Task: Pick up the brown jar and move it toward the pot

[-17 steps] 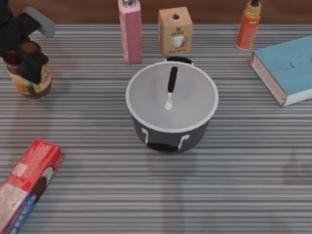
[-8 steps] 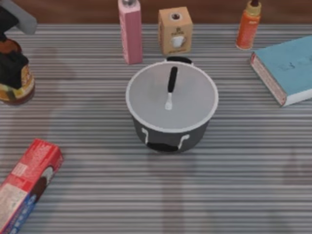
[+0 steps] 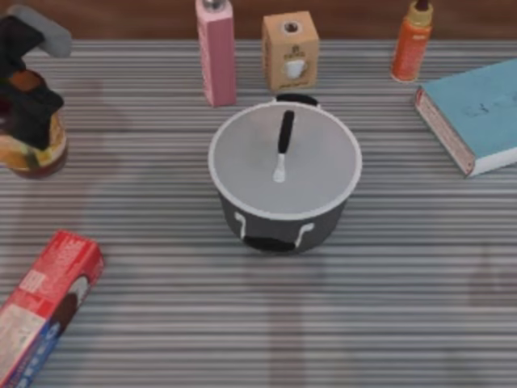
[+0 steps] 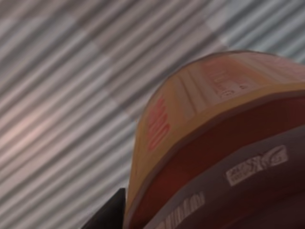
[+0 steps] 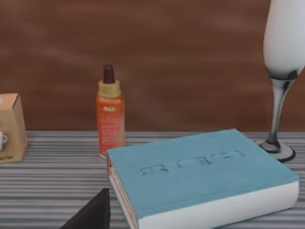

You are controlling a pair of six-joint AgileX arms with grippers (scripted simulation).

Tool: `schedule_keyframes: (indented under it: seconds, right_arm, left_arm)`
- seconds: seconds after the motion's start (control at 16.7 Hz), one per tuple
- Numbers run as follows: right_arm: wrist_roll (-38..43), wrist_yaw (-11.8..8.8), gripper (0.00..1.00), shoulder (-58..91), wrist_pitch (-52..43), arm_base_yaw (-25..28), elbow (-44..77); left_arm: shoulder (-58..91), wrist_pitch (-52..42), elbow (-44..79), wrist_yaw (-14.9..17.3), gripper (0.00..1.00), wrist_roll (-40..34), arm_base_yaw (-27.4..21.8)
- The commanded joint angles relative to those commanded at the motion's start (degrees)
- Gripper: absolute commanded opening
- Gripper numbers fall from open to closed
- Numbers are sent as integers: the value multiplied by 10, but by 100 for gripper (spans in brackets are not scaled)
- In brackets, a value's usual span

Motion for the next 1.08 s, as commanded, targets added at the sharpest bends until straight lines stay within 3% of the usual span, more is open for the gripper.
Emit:
schedule_keyframes:
  seconds: [0.72, 0.9, 1.08]
  right_arm:
    - [0, 0, 100, 0, 0, 0, 0]
    - [0, 0, 100, 0, 0, 0, 0]
    - [0, 0, 100, 0, 0, 0, 0]
  left_arm:
    - [8, 93, -64, -45, 0, -491, -142]
    - [9, 107, -77, -51, 0, -552, -164]
    - [9, 109, -79, -52, 0, -563, -167]
